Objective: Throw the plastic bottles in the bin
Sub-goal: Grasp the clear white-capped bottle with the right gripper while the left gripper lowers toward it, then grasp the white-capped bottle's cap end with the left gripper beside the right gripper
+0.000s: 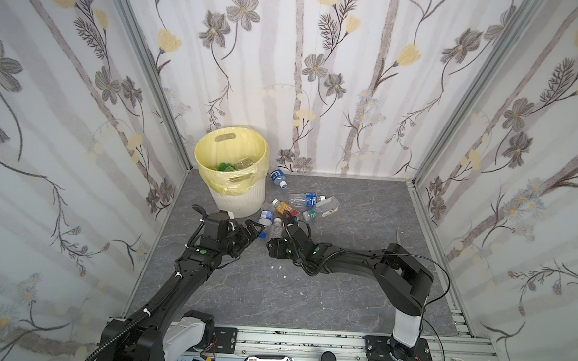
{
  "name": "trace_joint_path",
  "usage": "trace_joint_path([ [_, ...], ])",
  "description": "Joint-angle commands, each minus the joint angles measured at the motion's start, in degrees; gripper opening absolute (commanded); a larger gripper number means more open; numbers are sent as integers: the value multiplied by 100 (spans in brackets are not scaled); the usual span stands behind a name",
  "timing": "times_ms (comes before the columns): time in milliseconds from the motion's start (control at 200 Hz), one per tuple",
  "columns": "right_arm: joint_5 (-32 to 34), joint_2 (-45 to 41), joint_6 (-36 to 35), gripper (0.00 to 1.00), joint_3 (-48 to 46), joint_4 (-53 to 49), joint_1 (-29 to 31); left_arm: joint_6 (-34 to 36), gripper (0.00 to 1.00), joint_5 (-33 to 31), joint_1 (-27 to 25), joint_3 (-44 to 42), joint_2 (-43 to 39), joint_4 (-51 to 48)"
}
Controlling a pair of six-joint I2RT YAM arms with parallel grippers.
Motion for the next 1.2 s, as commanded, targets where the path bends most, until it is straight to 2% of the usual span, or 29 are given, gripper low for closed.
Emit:
trace_joint_path([
  [0, 44, 205, 140, 81, 219, 134, 8, 177, 100, 208, 39, -41, 93, 97],
  [265, 79, 708, 178, 75, 704, -235, -10, 363, 100, 396, 248, -17, 325, 101],
  [594, 87, 812, 245, 65, 653, -420, -26, 435, 100, 437, 311, -46, 451, 107],
  [964, 91, 401, 273, 55, -47, -224, -72, 484, 100, 391, 311, 183, 704, 134],
  [1194, 212, 7, 297, 52, -558, -148, -72, 478, 100, 362, 272, 369, 888, 143],
])
